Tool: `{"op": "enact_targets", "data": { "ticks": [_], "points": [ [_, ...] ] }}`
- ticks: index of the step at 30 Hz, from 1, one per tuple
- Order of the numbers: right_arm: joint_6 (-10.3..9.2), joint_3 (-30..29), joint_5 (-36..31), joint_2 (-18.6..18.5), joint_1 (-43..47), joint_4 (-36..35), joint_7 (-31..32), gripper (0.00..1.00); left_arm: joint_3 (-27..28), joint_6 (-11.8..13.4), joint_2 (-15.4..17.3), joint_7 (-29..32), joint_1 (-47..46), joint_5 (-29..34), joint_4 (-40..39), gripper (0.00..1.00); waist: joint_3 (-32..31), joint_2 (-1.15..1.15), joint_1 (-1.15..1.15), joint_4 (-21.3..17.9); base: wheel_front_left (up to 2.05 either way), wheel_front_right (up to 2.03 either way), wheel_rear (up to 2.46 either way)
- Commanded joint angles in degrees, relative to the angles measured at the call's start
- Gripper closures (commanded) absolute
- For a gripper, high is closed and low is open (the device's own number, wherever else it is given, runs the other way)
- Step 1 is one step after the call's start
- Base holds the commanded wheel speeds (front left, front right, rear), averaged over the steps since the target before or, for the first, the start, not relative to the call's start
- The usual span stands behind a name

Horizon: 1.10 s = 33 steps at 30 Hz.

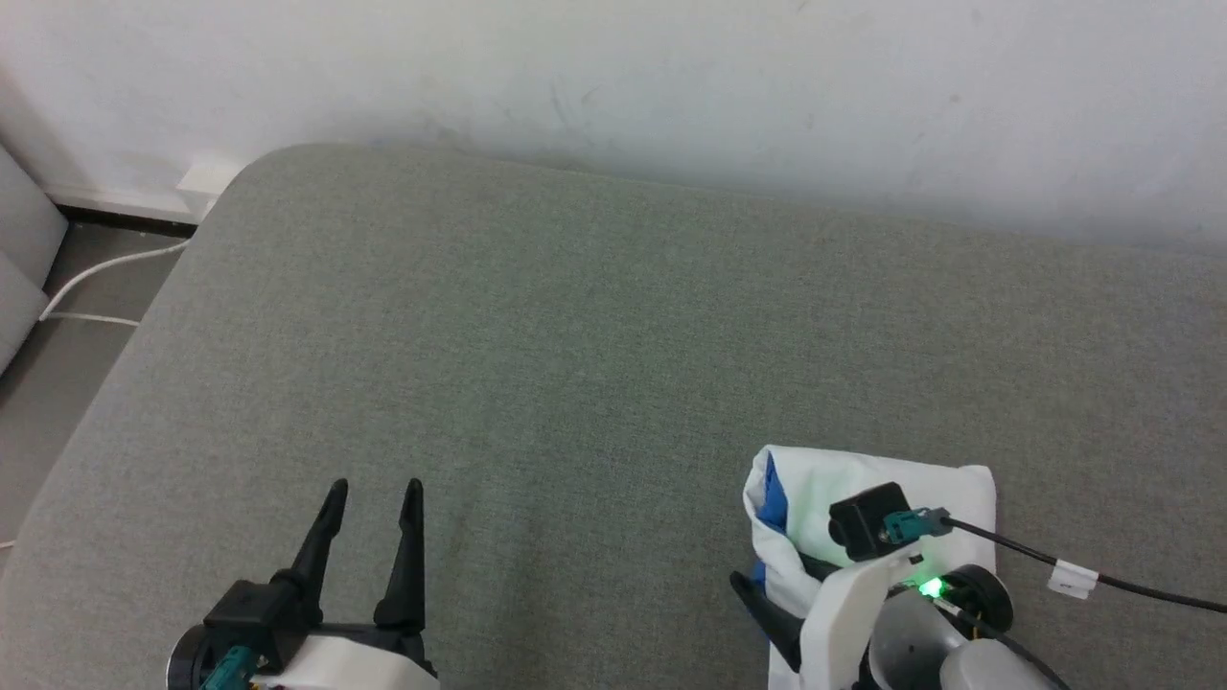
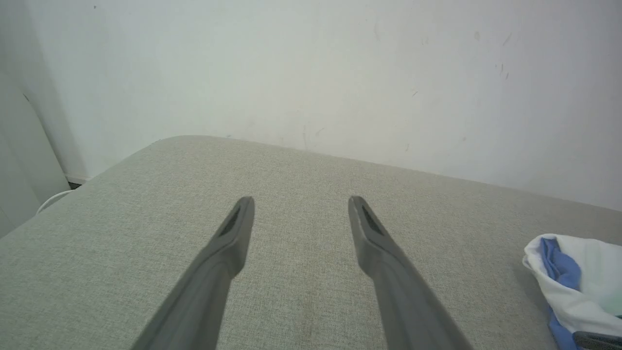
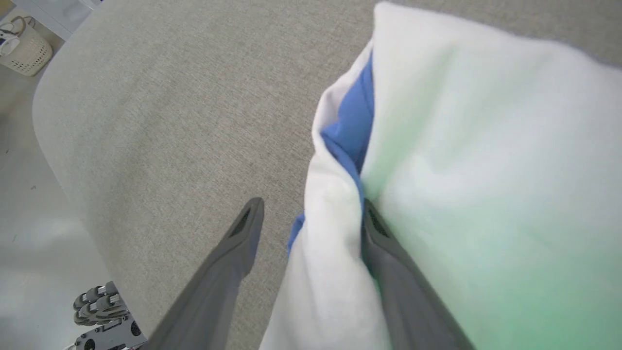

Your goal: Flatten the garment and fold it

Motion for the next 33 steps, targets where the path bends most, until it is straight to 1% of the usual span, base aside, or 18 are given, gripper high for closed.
{"op": "enact_targets", "data": {
  "ticks": [1, 4, 7, 9, 12, 14, 17, 21, 24, 26, 29, 33],
  "points": [
    [-0.11, 1.5, 1.1, 0.1, -1.0, 0.2, -0.4, 0.0, 0.0, -0.4, 0.3, -0.3, -0.9, -0.3, 0.3, 0.0, -0.2, 0.0, 0.0, -0.4, 0.0, 0.0, 0.0],
    [-0.11, 4.2, 3.6, -0.5, -2.2, -1.3, -1.0, 0.0, 0.4, -0.4, 0.3, -0.3, -0.9, -0.3, 0.5, 0.0, -0.9, 0.0, 0.0, -1.2, 0.0, 0.0, 0.0],
    [-0.11, 5.9, 5.8, -1.9, -3.5, -3.7, -1.3, 0.0, 0.5, -0.4, 0.3, -0.3, -0.7, -0.2, 0.7, 0.0, -2.0, 0.0, 0.0, -2.2, 0.0, 0.0, 0.0],
    [-0.11, 6.1, 6.5, -2.4, -3.9, -4.7, -1.6, 0.0, 0.6, -0.4, 0.3, -0.3, -0.5, -0.2, 0.7, 0.0, -2.3, 0.0, 0.0, -2.7, 0.0, 0.0, 0.0],
    [-0.11, 5.5, 6.8, -4.7, -5.9, -7.8, -3.2, 0.0, 0.9, -0.4, 0.3, -0.3, -0.1, 0.0, 0.6, 0.0, -3.2, 0.0, 0.0, -4.1, 0.0, 0.0, 0.0],
    [-0.11, 3.3, 3.7, -7.0, -7.8, -9.3, -6.2, 0.0, 1.0, -0.4, 0.3, -0.3, 0.1, -0.1, 0.5, 0.0, -3.7, 0.0, 0.0, -5.1, 0.0, 0.0, 0.0],
    [-0.11, -0.8, -0.2, -9.4, -9.7, -10.4, -9.8, 0.0, 1.2, -0.4, 0.5, -0.3, 0.1, -0.2, 0.1, 0.0, -4.0, 0.0, 0.0, -6.3, 0.0, 0.0, 0.0],
    [-0.11, -6.1, -7.6, -13.6, -11.3, -11.1, -15.1, 0.0, 1.0, -0.4, 0.6, -0.3, -0.3, -0.2, -0.5, 0.0, -3.9, 0.0, 0.0, -7.3, 0.0, 0.0, 0.0],
    [-0.11, -10.9, -12.0, -15.0, -10.7, -11.1, -19.6, 0.0, 1.1, -0.4, 0.6, -0.3, -0.6, -0.1, -1.4, 0.0, -3.7, 0.0, 0.0, -7.9, 0.0, 0.0, 0.0],
    [-0.11, -14.0, -14.4, -15.0, -9.4, -11.4, -22.6, 0.0, 1.3, -0.4, 0.4, -0.3, -0.7, -0.1, -2.2, 0.0, -3.4, 0.0, 0.0, -8.1, 0.0, 0.0, 0.0],
    [-0.11, -18.7, -16.6, -13.3, -6.2, -12.4, -26.6, 0.0, 1.4, -0.4, 0.3, -0.3, -0.8, 0.0, -3.3, 0.0, -2.9, 0.0, 0.0, -8.3, 0.0, 0.0, 0.0],
    [-0.11, -24.7, -18.5, -8.4, -0.4, -15.3, -31.6, 0.0, 1.6, -0.4, 0.1, -0.3, -0.9, 0.2, -4.7, 0.0, -2.3, 0.0, 0.0, -8.2, 0.0, 0.0, 0.0]
  ]
}}
